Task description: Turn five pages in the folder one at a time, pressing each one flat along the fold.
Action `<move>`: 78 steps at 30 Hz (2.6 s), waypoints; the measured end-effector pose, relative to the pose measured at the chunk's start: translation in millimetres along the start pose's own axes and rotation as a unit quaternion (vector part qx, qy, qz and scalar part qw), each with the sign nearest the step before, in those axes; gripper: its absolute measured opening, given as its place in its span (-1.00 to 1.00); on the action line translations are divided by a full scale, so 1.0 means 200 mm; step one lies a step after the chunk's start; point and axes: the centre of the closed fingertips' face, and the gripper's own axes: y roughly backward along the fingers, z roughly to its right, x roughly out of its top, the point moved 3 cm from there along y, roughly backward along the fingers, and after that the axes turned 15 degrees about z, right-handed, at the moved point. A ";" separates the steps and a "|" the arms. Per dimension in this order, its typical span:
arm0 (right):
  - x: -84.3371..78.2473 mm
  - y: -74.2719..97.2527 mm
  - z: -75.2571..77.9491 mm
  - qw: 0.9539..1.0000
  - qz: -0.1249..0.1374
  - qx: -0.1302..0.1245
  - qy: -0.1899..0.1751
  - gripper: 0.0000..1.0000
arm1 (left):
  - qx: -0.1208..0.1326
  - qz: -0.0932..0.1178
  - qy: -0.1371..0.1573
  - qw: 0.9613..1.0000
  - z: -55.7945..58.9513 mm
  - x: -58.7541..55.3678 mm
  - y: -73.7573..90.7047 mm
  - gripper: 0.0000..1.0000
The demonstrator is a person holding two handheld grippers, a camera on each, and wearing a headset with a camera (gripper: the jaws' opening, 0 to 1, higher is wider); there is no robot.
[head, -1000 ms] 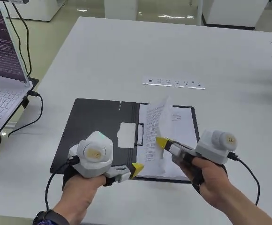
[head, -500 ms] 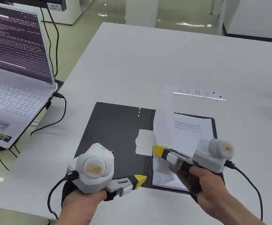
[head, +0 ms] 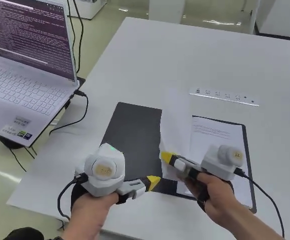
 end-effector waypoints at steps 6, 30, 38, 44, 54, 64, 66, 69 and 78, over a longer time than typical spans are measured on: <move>-0.07 -0.07 0.00 1.000 -0.006 -0.011 -0.009 -1.00 | 0.008 0.005 0.010 1.000 -0.02 -0.01 0.02 0.46; -0.33 -0.31 0.07 0.996 -0.054 -0.055 -0.038 -1.00 | 0.009 0.007 0.012 1.000 -0.09 -0.02 0.06 0.47; -0.40 -0.33 0.13 0.994 -0.069 -0.078 -0.038 -1.00 | 0.010 0.003 0.017 1.000 -0.10 -0.04 0.07 0.46; -0.43 -0.32 0.13 0.992 -0.072 -0.084 -0.056 -0.97 | 0.012 0.004 0.020 1.000 -0.12 -0.03 0.07 0.46; -0.43 -0.32 0.06 0.995 -0.067 -0.050 -0.055 -0.62 | 0.006 -0.005 0.018 1.000 -0.12 -0.06 0.08 0.45; -0.41 -0.20 -0.03 0.996 -0.077 -0.010 -0.035 -0.30 | -0.019 -0.011 0.013 1.000 -0.08 -0.05 0.08 0.32; -0.39 -0.16 -0.02 0.996 -0.079 -0.006 -0.030 -0.34 | -0.022 -0.012 0.014 1.000 -0.08 -0.06 0.08 0.29; -0.37 -0.11 -0.03 0.997 -0.074 -0.004 -0.026 -0.33 | -0.025 -0.017 0.013 0.999 -0.09 -0.06 0.08 0.27; -0.29 0.07 0.05 0.998 -0.060 -0.015 0.003 -0.24 | -0.048 -0.030 -0.013 0.998 -0.10 -0.08 0.08 0.11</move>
